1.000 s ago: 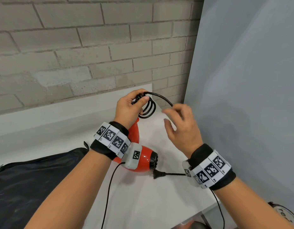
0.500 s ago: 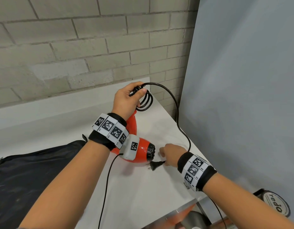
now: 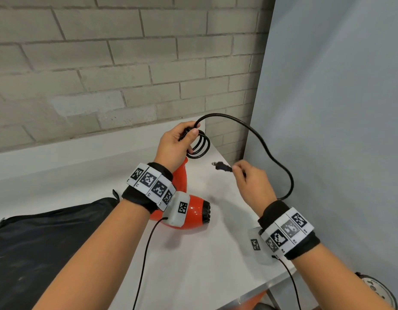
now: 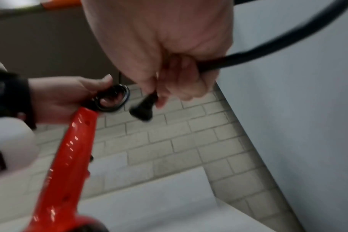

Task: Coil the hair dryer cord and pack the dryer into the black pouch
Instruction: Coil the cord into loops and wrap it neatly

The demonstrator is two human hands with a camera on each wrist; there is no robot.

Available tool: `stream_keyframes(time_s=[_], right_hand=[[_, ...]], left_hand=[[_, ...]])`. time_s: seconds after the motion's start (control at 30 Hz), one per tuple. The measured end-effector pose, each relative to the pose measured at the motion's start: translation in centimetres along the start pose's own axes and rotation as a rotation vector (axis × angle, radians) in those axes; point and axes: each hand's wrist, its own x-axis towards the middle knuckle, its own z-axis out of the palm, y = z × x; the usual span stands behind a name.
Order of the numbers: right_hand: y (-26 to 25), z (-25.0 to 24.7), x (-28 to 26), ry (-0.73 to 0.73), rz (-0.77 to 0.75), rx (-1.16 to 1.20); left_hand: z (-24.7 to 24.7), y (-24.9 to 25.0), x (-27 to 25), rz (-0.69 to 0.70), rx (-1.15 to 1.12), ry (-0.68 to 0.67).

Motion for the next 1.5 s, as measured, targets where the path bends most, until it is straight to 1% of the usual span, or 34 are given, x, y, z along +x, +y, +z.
stream_keyframes(time_s=[0.07,0.13,0.23,0.33,0.4,0.47,0.53,0.6,0.67,0.73,0.83,0.9,0.93,1.0,1.07,1.17,1.27,1.33,1.43,1.5], right_hand=[[-2.0,-0.5,-0.1,0.127,-0.119,0.179],[-3.6,-0.6,0.1,0.178,-0.183,0.248],[-4.9,0.0,0.8,0.193,-0.199,0.201],[-5.6,0.4,1.4,0.221,-0.169,0.18],[-6.0,0.7,1.5,0.229,-0.177,0.123],[-6.3,1.0,1.4,0.241,-0.229,-0.014],[-6.4,1.6,1.3,0.335,-0.344,-0.175],[-6.5,1.9,1.2,0.394,-0.461,-0.266],[-6.4,2.3,1.5,0.398,-0.581,-0.334],[-6.5,2.4,1.7,0.405,-0.638,-0.382],[-6.6,2.6,2.2,0.455,-0.552,-0.379],[-6.5,2.9,2.5,0.44,-0.509,-0.283],[-6.4,2.9,2.7,0.393,-0.477,-0.164],[-6.4,2.9,3.3,0.253,-0.356,0.145],[-6.6,2.7,3.9,0.178,-0.3,0.333],[-6.9,1.9,4.7,0.082,-0.326,0.398],[-7.0,1.3,5.3,-0.025,-0.283,0.442],[-7.1,1.4,5.4,0.011,-0.303,0.432],[-7.4,2.0,5.3,0.134,-0.362,0.358],[-7.4,2.4,5.2,0.186,-0.336,0.329]], left_hand=[[0.0,0.0,0.1,-0.002,0.017,-0.017],[0.0,0.0,0.2,0.002,0.032,-0.033],[0.0,-0.1,0.1,0.014,0.021,-0.069],[0.0,-0.1,0.1,0.031,-0.021,-0.097],[-0.2,-0.2,0.2,0.045,-0.022,-0.095],[-0.4,-0.4,0.5,0.039,-0.009,-0.095],[-0.6,-0.5,0.6,0.013,-0.02,-0.104],[-0.6,-0.6,0.6,-0.001,-0.043,-0.109],[-0.7,-0.6,0.7,0.014,-0.032,-0.107],[-0.7,-0.6,0.8,0.021,-0.019,-0.113],[-0.8,-0.4,0.7,0.02,-0.024,-0.137],[-0.8,-0.3,0.7,0.028,-0.03,-0.141],[-0.7,-0.3,0.7,0.032,-0.036,-0.144],[-0.8,-0.4,0.8,0.036,-0.039,-0.159],[-0.8,-0.5,0.8,0.033,-0.068,-0.201],[-0.9,-0.5,0.7,0.051,-0.074,-0.23],[-1.1,-0.5,0.8,0.063,-0.096,-0.221],[-1.1,-0.5,0.8,0.073,-0.091,-0.227],[-0.8,-0.5,0.8,0.086,-0.08,-0.219],[-0.7,-0.6,0.8,0.091,-0.072,-0.214]])
